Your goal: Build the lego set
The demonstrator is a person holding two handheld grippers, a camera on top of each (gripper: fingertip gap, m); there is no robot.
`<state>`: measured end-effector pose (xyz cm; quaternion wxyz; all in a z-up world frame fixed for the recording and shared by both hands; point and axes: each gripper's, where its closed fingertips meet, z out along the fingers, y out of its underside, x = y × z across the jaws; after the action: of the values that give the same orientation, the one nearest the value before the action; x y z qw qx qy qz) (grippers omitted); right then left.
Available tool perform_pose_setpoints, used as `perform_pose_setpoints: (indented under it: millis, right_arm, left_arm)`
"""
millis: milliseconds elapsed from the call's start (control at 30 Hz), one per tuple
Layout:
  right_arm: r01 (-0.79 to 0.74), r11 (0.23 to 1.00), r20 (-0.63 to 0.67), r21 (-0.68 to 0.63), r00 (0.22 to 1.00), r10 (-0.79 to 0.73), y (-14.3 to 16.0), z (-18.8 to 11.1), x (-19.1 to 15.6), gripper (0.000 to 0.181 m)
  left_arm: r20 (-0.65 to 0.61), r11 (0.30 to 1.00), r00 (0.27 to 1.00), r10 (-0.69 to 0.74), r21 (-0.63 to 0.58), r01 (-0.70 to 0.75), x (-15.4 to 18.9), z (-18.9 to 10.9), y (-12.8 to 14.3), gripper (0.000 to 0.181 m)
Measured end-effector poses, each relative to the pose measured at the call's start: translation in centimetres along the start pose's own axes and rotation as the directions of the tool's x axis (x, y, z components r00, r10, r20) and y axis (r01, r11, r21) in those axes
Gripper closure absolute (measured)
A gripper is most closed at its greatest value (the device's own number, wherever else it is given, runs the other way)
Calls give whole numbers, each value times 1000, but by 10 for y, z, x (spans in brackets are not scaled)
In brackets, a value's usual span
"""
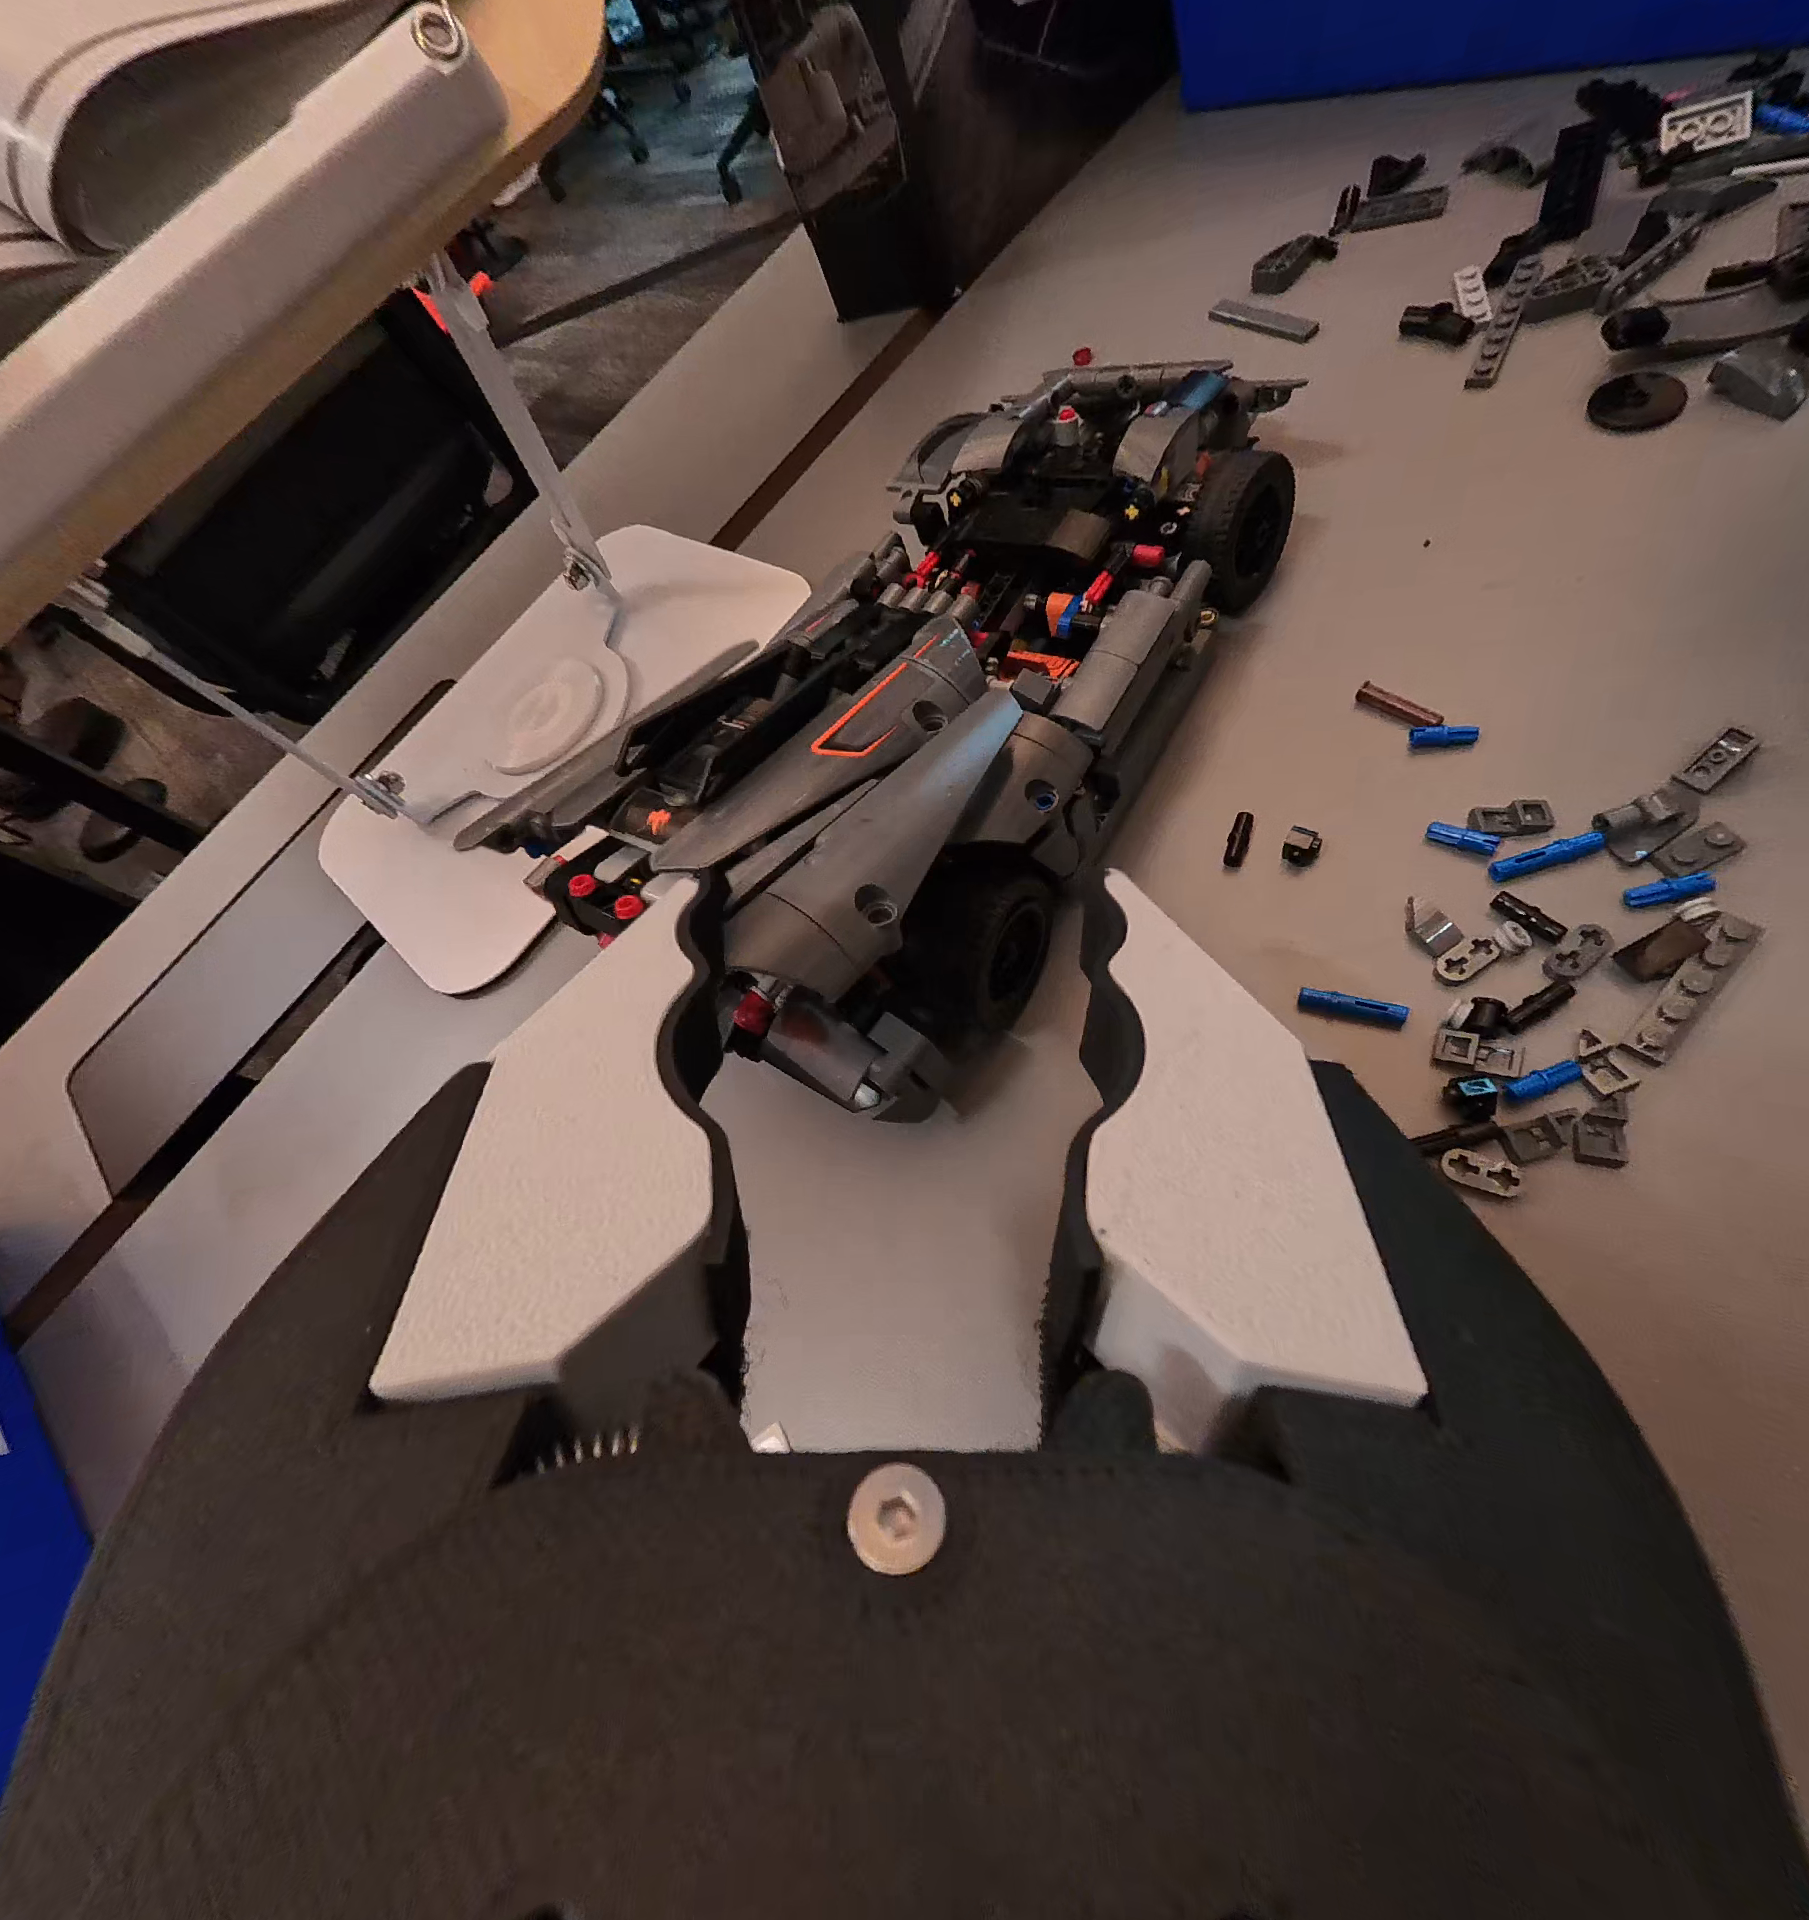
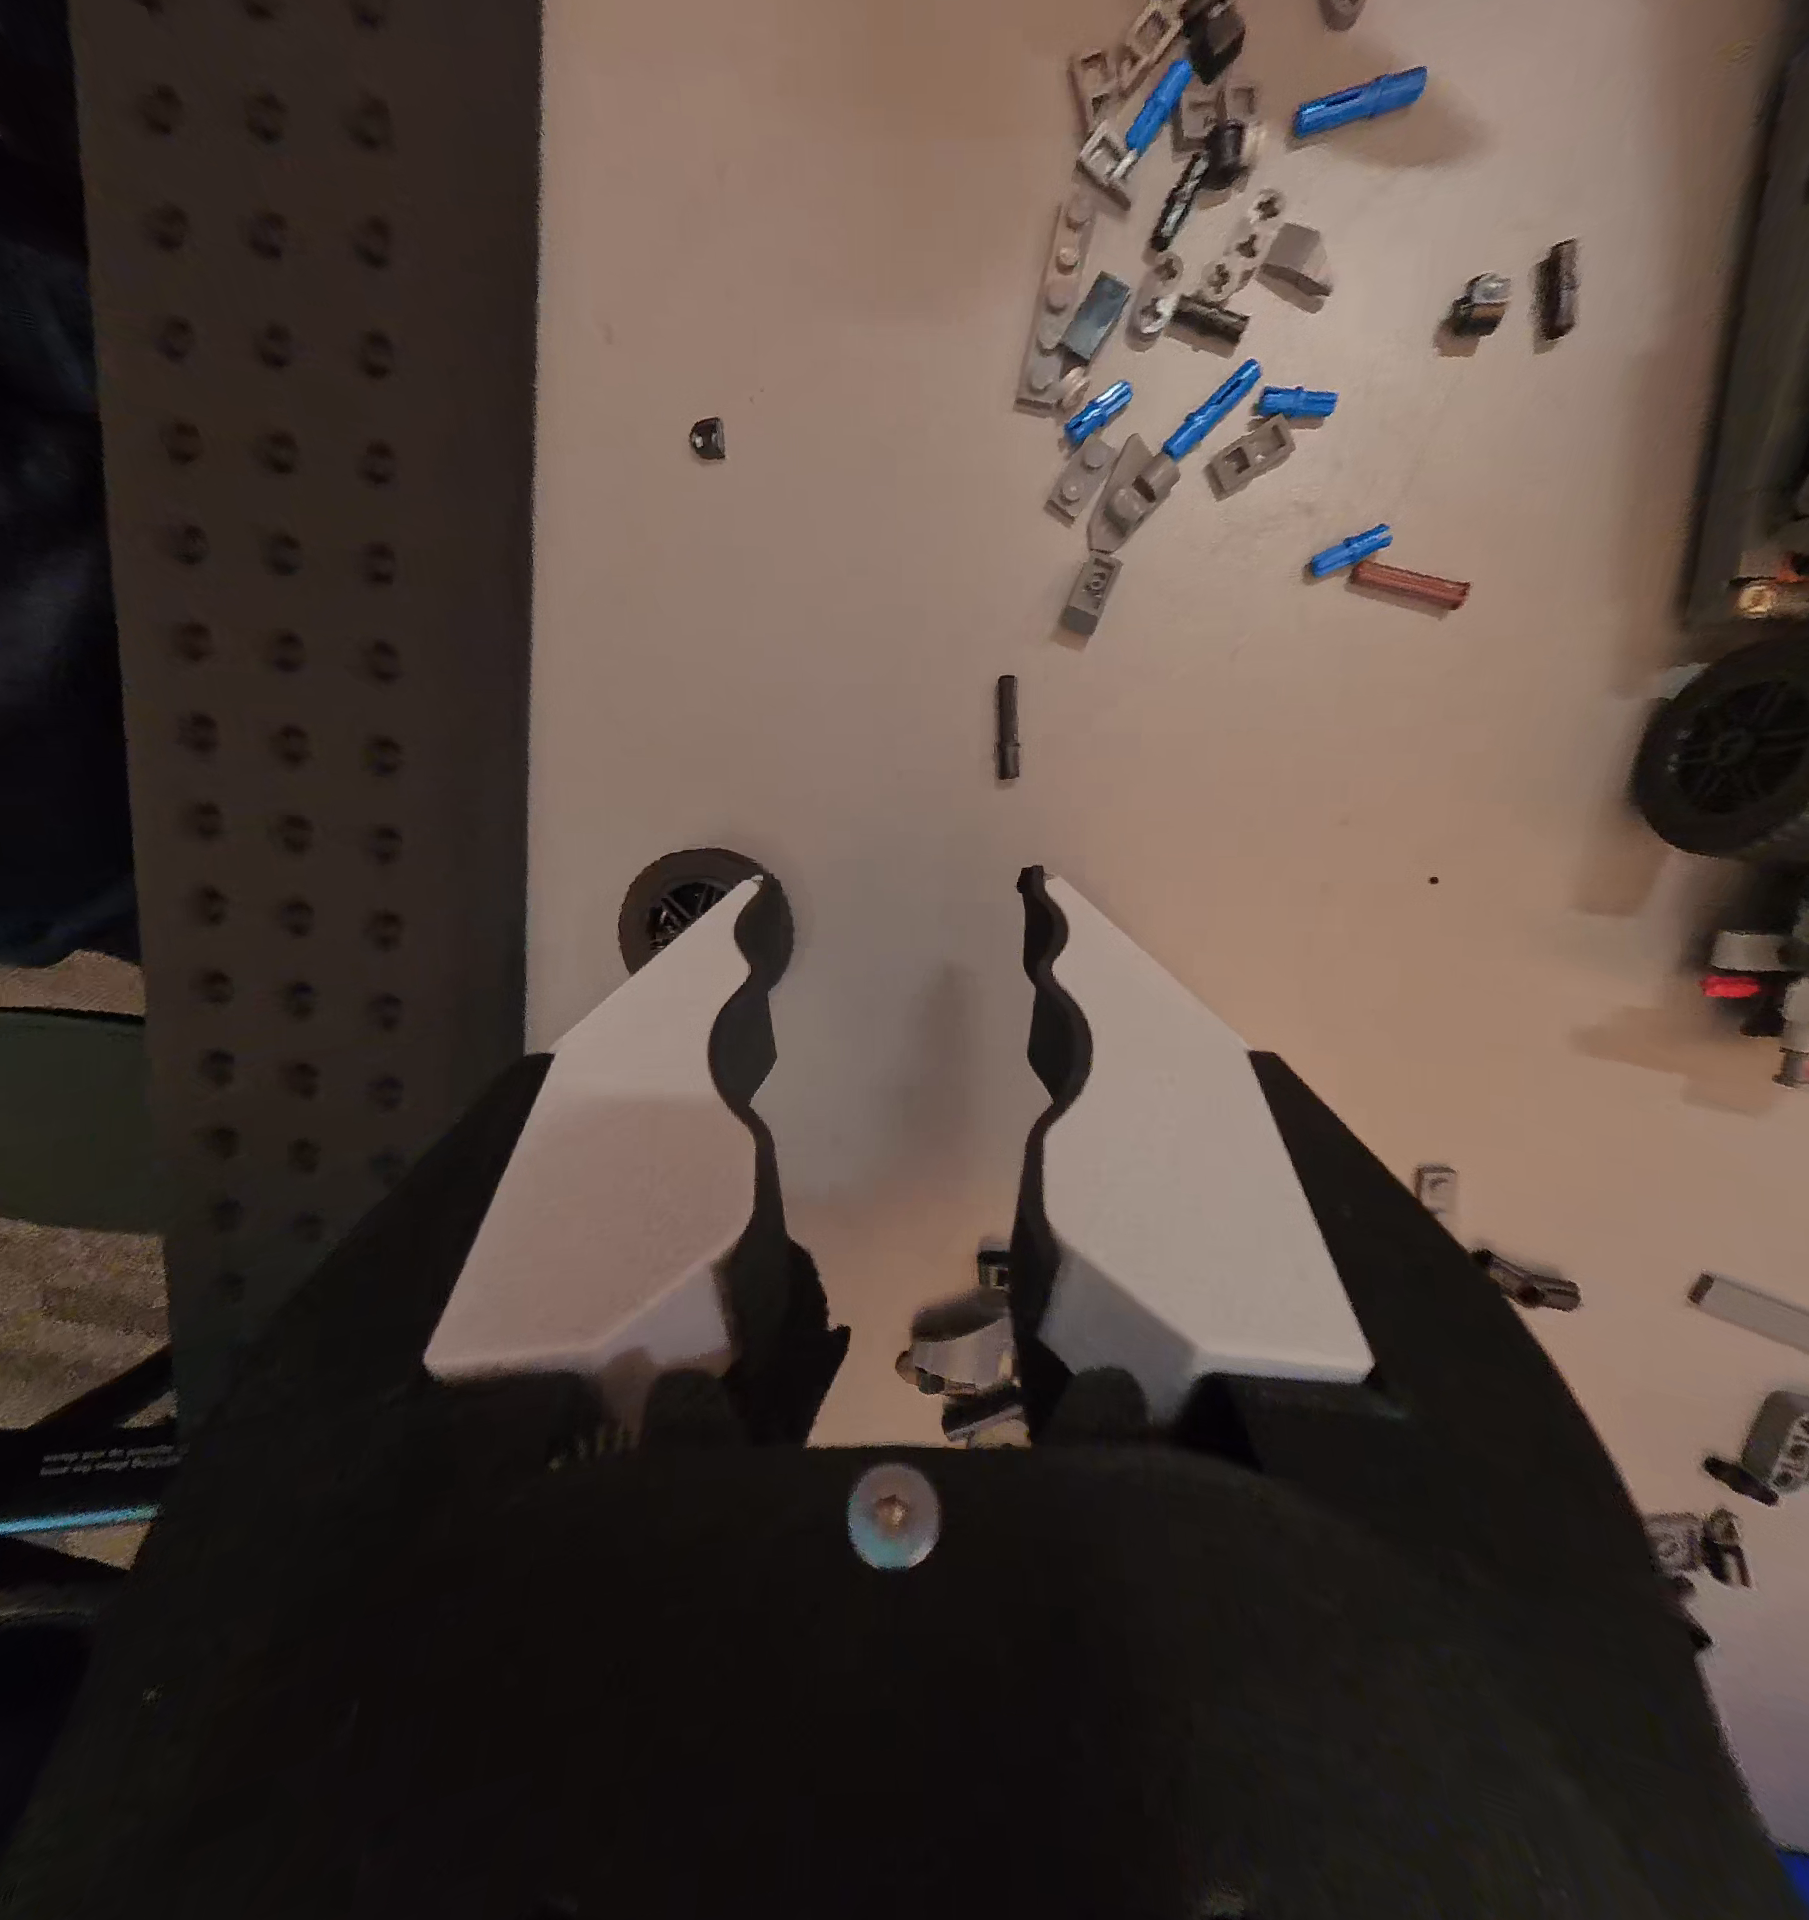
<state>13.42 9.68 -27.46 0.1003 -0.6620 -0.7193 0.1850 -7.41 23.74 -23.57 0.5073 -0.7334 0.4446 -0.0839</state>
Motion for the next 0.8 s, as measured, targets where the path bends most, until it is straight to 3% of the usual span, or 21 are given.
perform_pose_setpoints:
  millis: [167, 333, 433, 567, 800]
  right_arm:
    - [-69, 994, -168, 83, 982, 82, -3, -22, 35, 133]
    - [-144, 967, -364, 209, 907, 213, 2, -54, 79, 131]
    - [-184, 942, -398, 279, 871, 288, 8, -69, 94, 132]
    - [-249, 943, -449, 220, 832, 325, 36, -73, 108, 135]
    - [-310, 922, -460, 234, 800, 386, 56, -80, 119, 134]
  left_arm:
    - [24, 1000, 1000, -13, 29, 13, -8, -5, -3, 114]
    - [25, 999, 999, -44, 29, 43, -13, -6, 1, 114]
    - [40, 998, 998, -46, 44, 44, -17, -10, -2, 115]
    - [48, 997, 997, -54, 56, 51, -20, -12, -5, 115]
    - [40, 997, 998, -56, 56, 53, -17, -12, -5, 117]
